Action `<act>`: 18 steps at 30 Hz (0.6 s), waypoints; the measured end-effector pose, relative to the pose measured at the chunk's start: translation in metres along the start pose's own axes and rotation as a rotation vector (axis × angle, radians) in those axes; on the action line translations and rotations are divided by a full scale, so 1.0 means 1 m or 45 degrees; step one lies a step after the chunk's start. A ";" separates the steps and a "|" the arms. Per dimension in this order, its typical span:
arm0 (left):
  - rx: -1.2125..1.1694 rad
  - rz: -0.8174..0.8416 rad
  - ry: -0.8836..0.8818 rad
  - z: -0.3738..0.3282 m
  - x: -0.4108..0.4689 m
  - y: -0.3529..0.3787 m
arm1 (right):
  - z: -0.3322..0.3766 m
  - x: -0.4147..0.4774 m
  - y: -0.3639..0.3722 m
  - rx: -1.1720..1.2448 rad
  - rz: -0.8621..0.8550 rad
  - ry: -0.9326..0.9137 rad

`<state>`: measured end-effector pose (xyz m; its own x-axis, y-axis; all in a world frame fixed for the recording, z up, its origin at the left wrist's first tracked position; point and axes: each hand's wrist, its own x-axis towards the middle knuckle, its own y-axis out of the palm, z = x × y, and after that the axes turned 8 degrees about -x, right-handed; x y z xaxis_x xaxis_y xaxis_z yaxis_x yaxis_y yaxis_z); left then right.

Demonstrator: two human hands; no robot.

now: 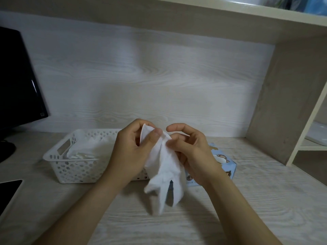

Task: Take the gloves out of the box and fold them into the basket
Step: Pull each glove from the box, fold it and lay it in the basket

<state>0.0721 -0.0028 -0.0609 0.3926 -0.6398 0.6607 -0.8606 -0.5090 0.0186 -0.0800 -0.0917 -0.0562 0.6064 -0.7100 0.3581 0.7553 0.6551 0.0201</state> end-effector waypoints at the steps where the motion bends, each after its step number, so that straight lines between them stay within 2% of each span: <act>1: -0.014 0.002 -0.014 -0.001 0.000 0.000 | 0.000 0.001 -0.001 0.009 -0.001 0.002; 11: 0.088 -0.051 0.024 -0.002 0.003 -0.006 | 0.008 -0.004 0.006 0.098 0.025 0.008; 18: -0.015 0.033 0.008 -0.007 0.003 -0.012 | 0.004 -0.010 0.018 -0.321 -0.090 -0.297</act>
<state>0.0813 0.0062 -0.0538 0.3684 -0.6490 0.6656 -0.8740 -0.4857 0.0102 -0.0734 -0.0719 -0.0551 0.4993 -0.6541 0.5682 0.8485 0.5017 -0.1681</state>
